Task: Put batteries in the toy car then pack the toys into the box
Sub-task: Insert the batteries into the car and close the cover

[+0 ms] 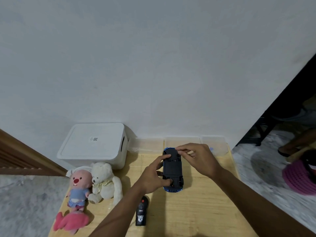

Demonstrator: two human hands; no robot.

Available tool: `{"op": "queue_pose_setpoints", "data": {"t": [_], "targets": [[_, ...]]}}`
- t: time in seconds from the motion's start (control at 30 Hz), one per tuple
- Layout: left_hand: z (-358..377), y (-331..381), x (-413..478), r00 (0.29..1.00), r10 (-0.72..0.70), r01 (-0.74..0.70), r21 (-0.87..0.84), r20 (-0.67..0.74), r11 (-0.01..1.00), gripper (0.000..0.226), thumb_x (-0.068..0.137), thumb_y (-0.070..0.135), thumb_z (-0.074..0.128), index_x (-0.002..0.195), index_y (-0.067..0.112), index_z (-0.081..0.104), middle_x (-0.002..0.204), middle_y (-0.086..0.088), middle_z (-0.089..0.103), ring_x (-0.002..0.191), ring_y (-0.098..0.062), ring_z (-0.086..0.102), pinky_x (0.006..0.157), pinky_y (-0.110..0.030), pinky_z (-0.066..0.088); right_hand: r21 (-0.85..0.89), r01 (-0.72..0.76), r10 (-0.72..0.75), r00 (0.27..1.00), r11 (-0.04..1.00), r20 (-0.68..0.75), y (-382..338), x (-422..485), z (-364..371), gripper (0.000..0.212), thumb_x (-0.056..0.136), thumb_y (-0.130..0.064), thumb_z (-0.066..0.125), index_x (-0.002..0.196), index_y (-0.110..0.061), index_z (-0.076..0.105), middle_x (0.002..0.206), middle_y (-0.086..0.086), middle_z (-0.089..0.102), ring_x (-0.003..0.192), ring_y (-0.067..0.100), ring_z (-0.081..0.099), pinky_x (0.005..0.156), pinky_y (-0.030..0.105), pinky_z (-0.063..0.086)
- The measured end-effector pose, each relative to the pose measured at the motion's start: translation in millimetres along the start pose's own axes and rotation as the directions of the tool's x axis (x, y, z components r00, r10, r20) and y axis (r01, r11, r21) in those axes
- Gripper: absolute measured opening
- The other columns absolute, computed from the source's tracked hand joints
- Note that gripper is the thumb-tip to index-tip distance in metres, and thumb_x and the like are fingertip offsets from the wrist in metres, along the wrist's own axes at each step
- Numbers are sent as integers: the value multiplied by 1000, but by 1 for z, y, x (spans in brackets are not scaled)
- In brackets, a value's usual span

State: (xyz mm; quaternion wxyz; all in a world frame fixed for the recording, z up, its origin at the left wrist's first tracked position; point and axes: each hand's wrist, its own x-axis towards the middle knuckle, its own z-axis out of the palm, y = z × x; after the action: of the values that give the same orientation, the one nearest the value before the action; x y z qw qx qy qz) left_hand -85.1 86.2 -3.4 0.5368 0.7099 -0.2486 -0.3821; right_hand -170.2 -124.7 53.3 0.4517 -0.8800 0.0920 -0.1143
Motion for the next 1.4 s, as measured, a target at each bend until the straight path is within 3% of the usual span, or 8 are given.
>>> {"op": "queue_pose_setpoints", "data": {"t": [0.13,0.27,0.43,0.63,0.8,1.03,1.27,1.4], "targets": [[0,-1,0,1000,-4,4,6,1,1000,85,76,5,83,140,47,49,134,0,61,99,-18,69,84,-34,61,67,-69,73,996,995,-60,-2,4,3,10,86,-19,78,95,-25,77,87,-12,75,84,3,70,71,21,57],[1,-1,0,1000,-9,9,5,-1,1000,85,76,5,84,141,47,48,133,1,62,97,-18,69,84,-37,62,104,-64,71,995,993,-65,-3,3,6,10,86,-17,78,92,-26,79,89,-17,76,80,4,72,72,26,60],[0,1,0,1000,-9,9,6,0,1000,84,77,3,83,142,44,48,132,1,62,95,-16,68,83,-35,62,57,-76,78,996,996,-39,-1,-3,6,25,93,-13,69,107,-32,77,97,-19,76,91,2,71,73,31,63],[-1,-1,-1,1000,-9,9,23,2,1000,85,76,5,83,141,46,48,134,2,61,97,-15,69,83,-33,61,36,-85,87,995,996,-55,-3,3,5,6,84,-26,81,83,-28,75,81,-17,74,78,5,70,67,27,57],[0,1,-2,1000,-1,1,16,2,1000,84,76,4,83,140,46,49,134,1,61,102,-14,68,84,-32,60,123,-65,71,996,990,-47,-5,4,8,13,86,-16,79,95,-26,79,88,-11,76,77,6,72,64,21,57],[-2,3,0,1000,-20,20,9,-3,1000,84,77,3,82,141,46,48,131,2,62,97,-18,69,82,-33,61,8,2,-2,1000,1000,-4,-4,-3,3,31,95,-7,62,114,-25,77,107,-15,74,99,0,67,75,16,57],[-1,4,1,1000,-15,15,8,-5,1000,84,78,2,82,142,45,48,132,-1,62,95,-16,69,80,-32,61,-64,25,-25,1000,998,8,-4,-2,6,26,88,-1,60,86,-22,75,93,-13,74,89,6,69,63,24,57],[1,6,3,1000,-5,5,2,1,1000,84,77,2,82,142,44,49,132,-2,62,94,-14,69,78,-30,60,-82,74,-73,997,994,18,-8,-2,8,27,81,3,57,80,-22,68,86,-10,72,80,10,65,54,11,42]]}}
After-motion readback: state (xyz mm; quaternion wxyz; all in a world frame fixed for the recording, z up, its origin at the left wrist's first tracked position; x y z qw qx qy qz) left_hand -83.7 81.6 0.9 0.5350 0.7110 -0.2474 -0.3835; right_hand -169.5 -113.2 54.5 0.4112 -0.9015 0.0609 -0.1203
